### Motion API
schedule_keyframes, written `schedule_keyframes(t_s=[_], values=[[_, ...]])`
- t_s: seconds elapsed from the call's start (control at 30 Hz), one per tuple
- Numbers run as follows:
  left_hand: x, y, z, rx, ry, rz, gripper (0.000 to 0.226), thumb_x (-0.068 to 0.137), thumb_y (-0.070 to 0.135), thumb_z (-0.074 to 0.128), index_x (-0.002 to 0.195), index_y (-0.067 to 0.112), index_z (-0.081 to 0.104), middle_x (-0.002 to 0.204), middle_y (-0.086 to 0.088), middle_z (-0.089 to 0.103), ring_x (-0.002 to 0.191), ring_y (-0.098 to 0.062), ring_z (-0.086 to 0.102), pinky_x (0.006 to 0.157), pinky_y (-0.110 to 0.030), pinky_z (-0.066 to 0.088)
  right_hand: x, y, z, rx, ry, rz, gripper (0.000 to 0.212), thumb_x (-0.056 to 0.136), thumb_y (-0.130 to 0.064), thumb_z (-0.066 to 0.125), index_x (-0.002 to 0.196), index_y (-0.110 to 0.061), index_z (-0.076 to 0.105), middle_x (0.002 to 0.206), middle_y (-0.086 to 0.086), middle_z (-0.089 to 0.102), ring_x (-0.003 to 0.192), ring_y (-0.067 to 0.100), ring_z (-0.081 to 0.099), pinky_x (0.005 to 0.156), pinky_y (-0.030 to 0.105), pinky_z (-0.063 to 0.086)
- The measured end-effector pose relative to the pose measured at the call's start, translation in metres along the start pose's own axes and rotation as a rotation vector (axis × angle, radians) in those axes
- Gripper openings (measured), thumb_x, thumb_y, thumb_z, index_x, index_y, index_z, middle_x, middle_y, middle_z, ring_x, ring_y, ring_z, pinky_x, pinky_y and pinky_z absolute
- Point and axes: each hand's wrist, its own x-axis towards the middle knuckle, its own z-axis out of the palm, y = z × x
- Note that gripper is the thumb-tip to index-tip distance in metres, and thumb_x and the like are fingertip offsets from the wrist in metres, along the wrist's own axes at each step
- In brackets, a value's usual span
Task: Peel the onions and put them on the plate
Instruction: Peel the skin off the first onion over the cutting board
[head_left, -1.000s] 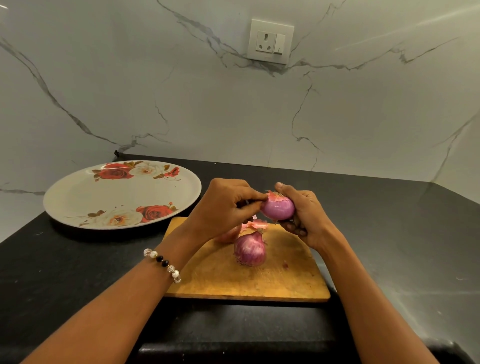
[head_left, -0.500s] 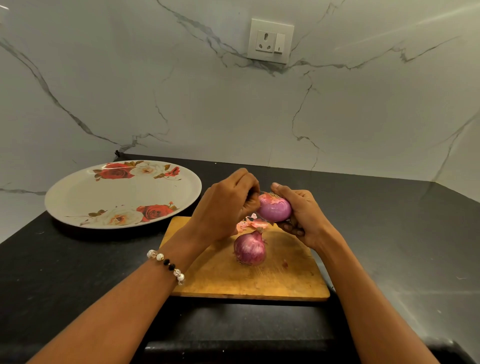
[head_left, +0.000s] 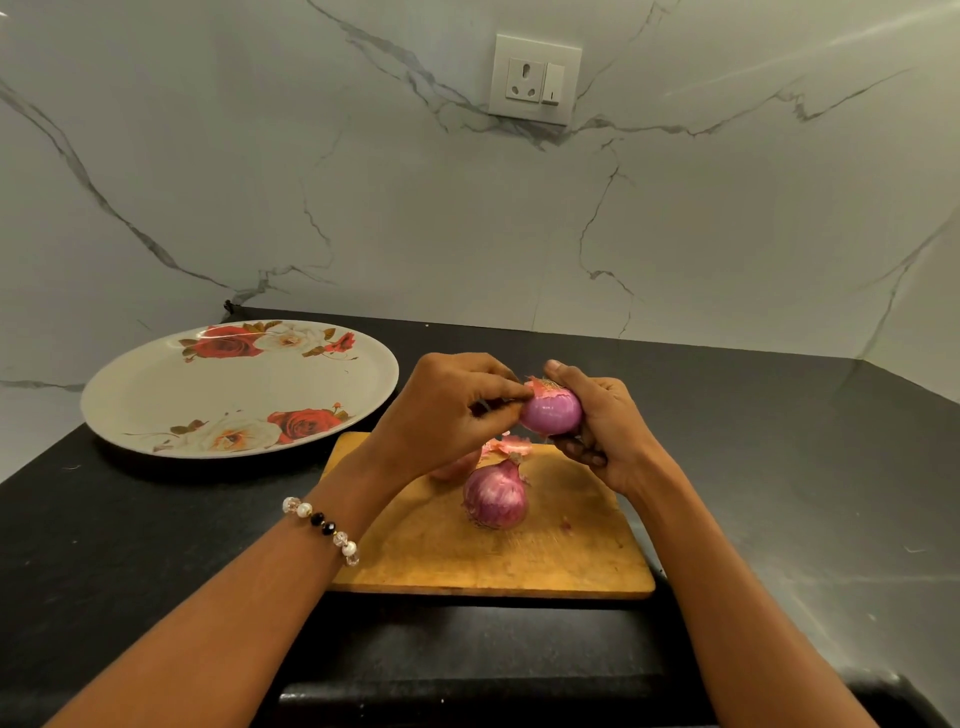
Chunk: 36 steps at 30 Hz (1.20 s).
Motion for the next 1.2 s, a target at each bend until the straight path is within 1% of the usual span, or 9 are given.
schedule_keyframes(t_s=[0.2, 0.33, 0.53, 0.63, 0.8, 0.9, 1.0, 1.13, 1.2], values=[[-0.0028, 0.0016, 0.003, 0.138, 0.011, 0.033, 0.02, 0.077, 0.018, 0.069, 0.089, 0.002, 0.073, 0.084, -0.01, 0.072, 0.074, -0.019, 0.068, 0.071, -0.018, 0.051, -0.0023, -0.0007, 0.0029, -0.022, -0.001, 0.003, 0.039, 0.094, -0.04, 0.06, 0.093, -0.001, 0.065, 0.083, 0.019, 0.067, 0.04, 0.01, 0.058, 0.037, 0.015, 0.042], [-0.0023, 0.0036, 0.0056, 0.193, 0.006, 0.027, 0.02, 0.078, 0.019, 0.066, 0.088, 0.002, 0.07, 0.088, -0.011, 0.069, 0.072, -0.021, 0.067, 0.066, -0.022, 0.053, -0.0032, -0.0011, 0.004, -0.025, -0.017, -0.001, 0.037, 0.093, -0.041, 0.06, 0.089, -0.004, 0.066, 0.08, 0.017, 0.068, 0.041, 0.01, 0.058, 0.038, 0.016, 0.044], [-0.0003, 0.0005, 0.0071, 0.215, 0.049, -0.036, 0.015, 0.08, 0.012, 0.07, 0.088, 0.002, 0.063, 0.098, -0.013, 0.061, 0.07, -0.017, 0.061, 0.062, -0.016, 0.051, -0.0037, -0.0018, 0.004, -0.031, -0.043, 0.007, 0.036, 0.093, -0.039, 0.06, 0.089, -0.004, 0.066, 0.077, 0.015, 0.067, 0.042, 0.009, 0.059, 0.038, 0.015, 0.043], [0.0027, -0.0028, 0.005, 0.166, 0.133, -0.104, 0.013, 0.083, 0.015, 0.063, 0.087, 0.002, 0.061, 0.099, -0.011, 0.057, 0.072, -0.011, 0.054, 0.065, -0.006, 0.044, -0.0039, -0.0006, 0.0048, -0.055, -0.068, -0.003, 0.033, 0.095, -0.036, 0.06, 0.086, -0.005, 0.068, 0.076, 0.014, 0.066, 0.043, 0.008, 0.06, 0.04, 0.015, 0.044], [0.0041, -0.0044, 0.0037, 0.08, 0.201, -0.167, 0.013, 0.082, 0.015, 0.063, 0.091, 0.006, 0.064, 0.096, -0.006, 0.061, 0.076, -0.008, 0.054, 0.068, 0.0, 0.043, -0.0037, -0.0003, 0.0048, -0.068, -0.062, -0.016, 0.033, 0.095, -0.036, 0.06, 0.083, -0.007, 0.068, 0.073, 0.012, 0.066, 0.044, 0.009, 0.06, 0.041, 0.015, 0.045], [0.0036, -0.0029, 0.0035, -0.032, 0.165, -0.125, 0.018, 0.083, 0.011, 0.063, 0.1, 0.007, 0.068, 0.095, -0.003, 0.068, 0.083, -0.006, 0.059, 0.073, -0.003, 0.045, -0.0036, 0.0, 0.0037, -0.048, -0.042, -0.019, 0.032, 0.094, -0.037, 0.06, 0.084, -0.008, 0.069, 0.077, 0.014, 0.068, 0.045, 0.009, 0.06, 0.04, 0.016, 0.045], [0.0022, -0.002, 0.0045, -0.104, 0.077, -0.098, 0.023, 0.085, 0.021, 0.064, 0.102, 0.009, 0.072, 0.093, -0.003, 0.071, 0.083, -0.008, 0.062, 0.072, -0.008, 0.049, -0.0022, 0.0013, 0.0028, -0.063, -0.044, -0.036, 0.033, 0.094, -0.038, 0.06, 0.09, -0.007, 0.071, 0.083, 0.015, 0.071, 0.053, 0.012, 0.065, 0.043, 0.016, 0.047], [0.0001, -0.0026, 0.006, -0.073, 0.003, -0.08, 0.026, 0.081, 0.03, 0.067, 0.096, 0.011, 0.075, 0.086, -0.004, 0.07, 0.076, -0.005, 0.06, 0.066, -0.01, 0.05, 0.0012, 0.0043, 0.0032, -0.168, -0.063, -0.075, 0.035, 0.094, -0.039, 0.06, 0.088, -0.008, 0.074, 0.087, 0.013, 0.074, 0.074, 0.022, 0.071, 0.063, 0.026, 0.058], [-0.0006, -0.0027, 0.006, -0.05, -0.023, -0.064, 0.025, 0.08, 0.028, 0.068, 0.094, 0.009, 0.075, 0.084, -0.005, 0.071, 0.074, -0.004, 0.06, 0.064, -0.007, 0.049, 0.0025, 0.0063, 0.0036, -0.213, -0.067, -0.081, 0.034, 0.094, -0.04, 0.06, 0.088, -0.009, 0.074, 0.087, 0.012, 0.074, 0.076, 0.022, 0.071, 0.068, 0.029, 0.058]])
